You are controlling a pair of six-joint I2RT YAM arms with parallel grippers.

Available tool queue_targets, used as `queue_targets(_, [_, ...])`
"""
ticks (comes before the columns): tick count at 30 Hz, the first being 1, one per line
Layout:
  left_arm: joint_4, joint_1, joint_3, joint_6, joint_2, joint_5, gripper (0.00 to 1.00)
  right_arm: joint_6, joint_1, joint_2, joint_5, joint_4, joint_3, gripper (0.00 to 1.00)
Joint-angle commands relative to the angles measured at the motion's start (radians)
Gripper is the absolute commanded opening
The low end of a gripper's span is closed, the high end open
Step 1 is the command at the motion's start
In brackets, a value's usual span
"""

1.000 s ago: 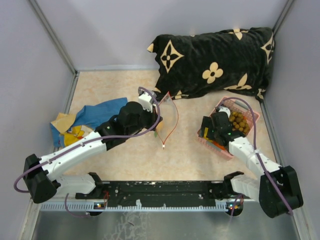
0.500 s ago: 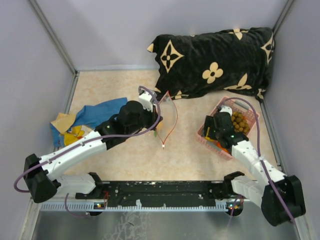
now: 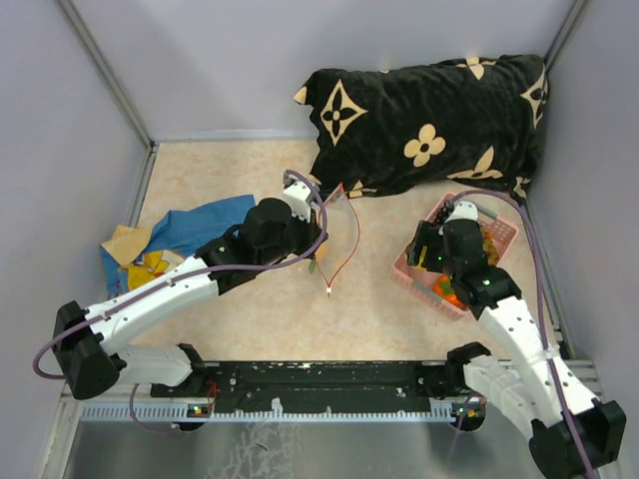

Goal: Place the food in the zip-top bag and seal the zipper
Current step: Pick up the fake fruit from the bin, then place the fake fruit in the zipper food storage bag.

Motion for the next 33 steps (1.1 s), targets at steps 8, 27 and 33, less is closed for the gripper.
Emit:
queue_targets(8, [-0.037,0.007,0.061,0.033,0.024,0.006,0.00,-0.051,0.158,-0.099,-0.148,0.011,0.216,0.50])
queue_targets(27, [-0.061,0.006,0.092,0.017,0.049,0.060,0.00,0.088,0.271,-0.028,-0.488,0.573,0.139,0.52])
queue_targets(33, [-0.058,0.005,0.093,0.012,0.040,0.078,0.00,0.076,0.279,0.045,-0.399,0.629,0.063,0.54])
